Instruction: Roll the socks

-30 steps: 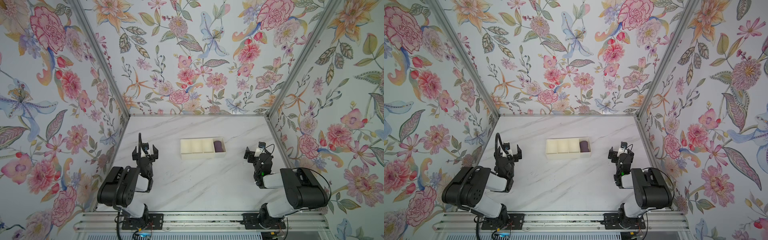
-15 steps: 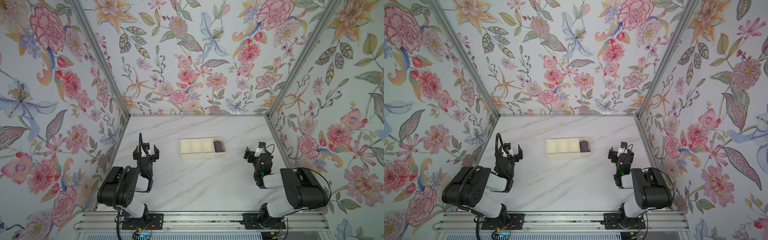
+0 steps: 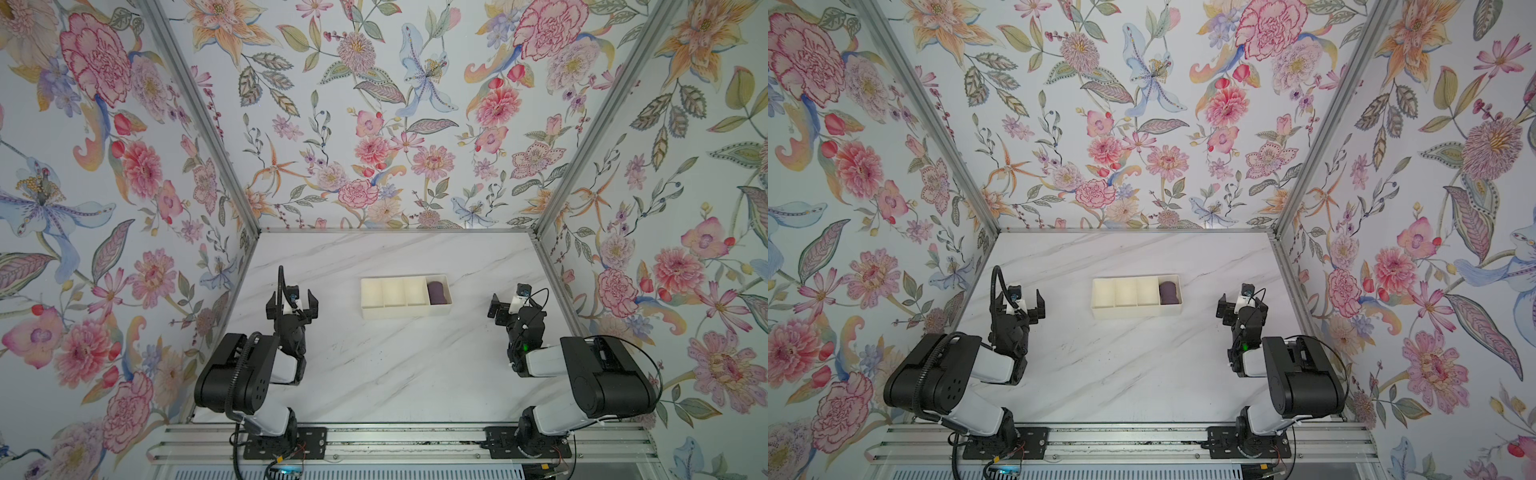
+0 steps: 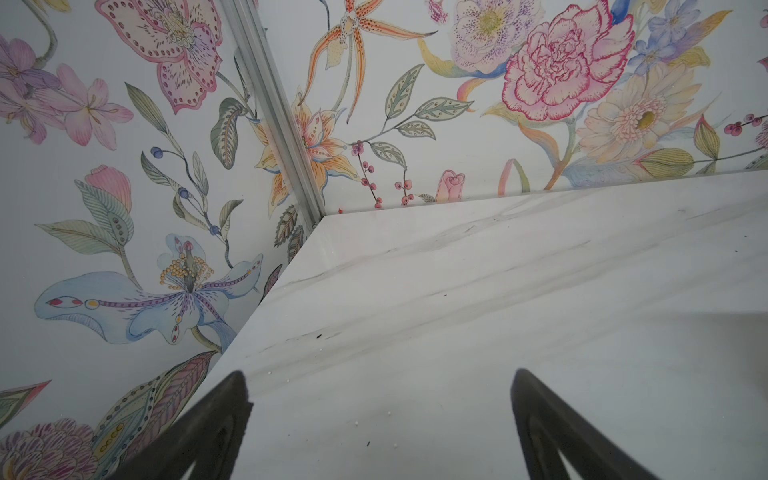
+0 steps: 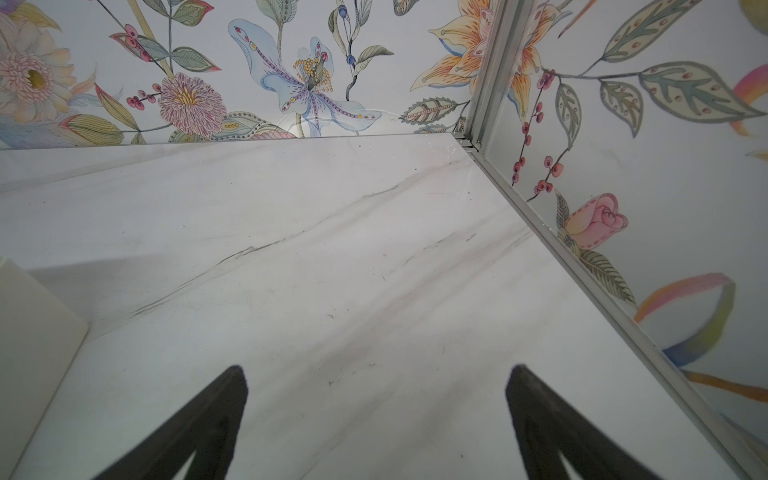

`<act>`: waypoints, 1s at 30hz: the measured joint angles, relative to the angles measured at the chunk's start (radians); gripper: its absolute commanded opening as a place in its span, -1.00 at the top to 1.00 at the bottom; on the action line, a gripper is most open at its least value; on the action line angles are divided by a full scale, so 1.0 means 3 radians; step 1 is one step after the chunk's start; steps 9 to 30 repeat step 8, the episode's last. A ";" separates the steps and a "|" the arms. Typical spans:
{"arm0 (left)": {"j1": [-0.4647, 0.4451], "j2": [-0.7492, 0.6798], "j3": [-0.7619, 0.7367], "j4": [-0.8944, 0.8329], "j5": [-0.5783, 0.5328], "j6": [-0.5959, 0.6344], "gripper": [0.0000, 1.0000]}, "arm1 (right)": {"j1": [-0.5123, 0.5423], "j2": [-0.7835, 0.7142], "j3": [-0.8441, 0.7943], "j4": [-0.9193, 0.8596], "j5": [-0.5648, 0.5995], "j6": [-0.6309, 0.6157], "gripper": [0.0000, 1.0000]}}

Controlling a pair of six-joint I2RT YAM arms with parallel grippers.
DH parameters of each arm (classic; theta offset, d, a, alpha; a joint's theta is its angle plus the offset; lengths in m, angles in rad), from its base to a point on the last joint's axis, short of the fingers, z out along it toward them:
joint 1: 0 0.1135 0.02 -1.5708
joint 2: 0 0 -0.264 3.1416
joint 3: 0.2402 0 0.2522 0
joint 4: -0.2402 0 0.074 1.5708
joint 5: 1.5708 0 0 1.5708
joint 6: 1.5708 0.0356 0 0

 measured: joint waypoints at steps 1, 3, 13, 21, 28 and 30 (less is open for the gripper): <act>0.0000 0.0000 0.0000 0.0000 0.0001 0.0000 -0.98 | 0.0000 0.0000 0.0000 0.0000 0.0000 0.0000 -0.98; 0.0000 0.0000 0.0000 0.0000 0.0001 0.0000 -0.99 | 0.0000 0.0000 0.0000 0.0000 0.0000 0.0000 -0.98; 0.0000 0.0000 0.0000 0.0000 0.0008 0.0000 -0.98 | 0.0000 0.0000 0.0000 0.0000 0.0000 0.0000 -0.98; 0.0000 0.0000 0.0000 0.0000 0.0008 0.0000 -0.98 | 0.0000 0.0000 0.0000 0.0000 0.0000 0.0000 -0.98; 0.0000 0.0000 0.0000 0.0000 0.0008 0.0000 -0.98 | 0.0000 0.0000 0.0000 0.0000 0.0000 0.0000 -0.98; 0.0000 0.0000 0.0000 0.0000 0.0008 0.0000 -0.98 | 0.0000 0.0000 0.0000 0.0000 0.0000 0.0000 -0.98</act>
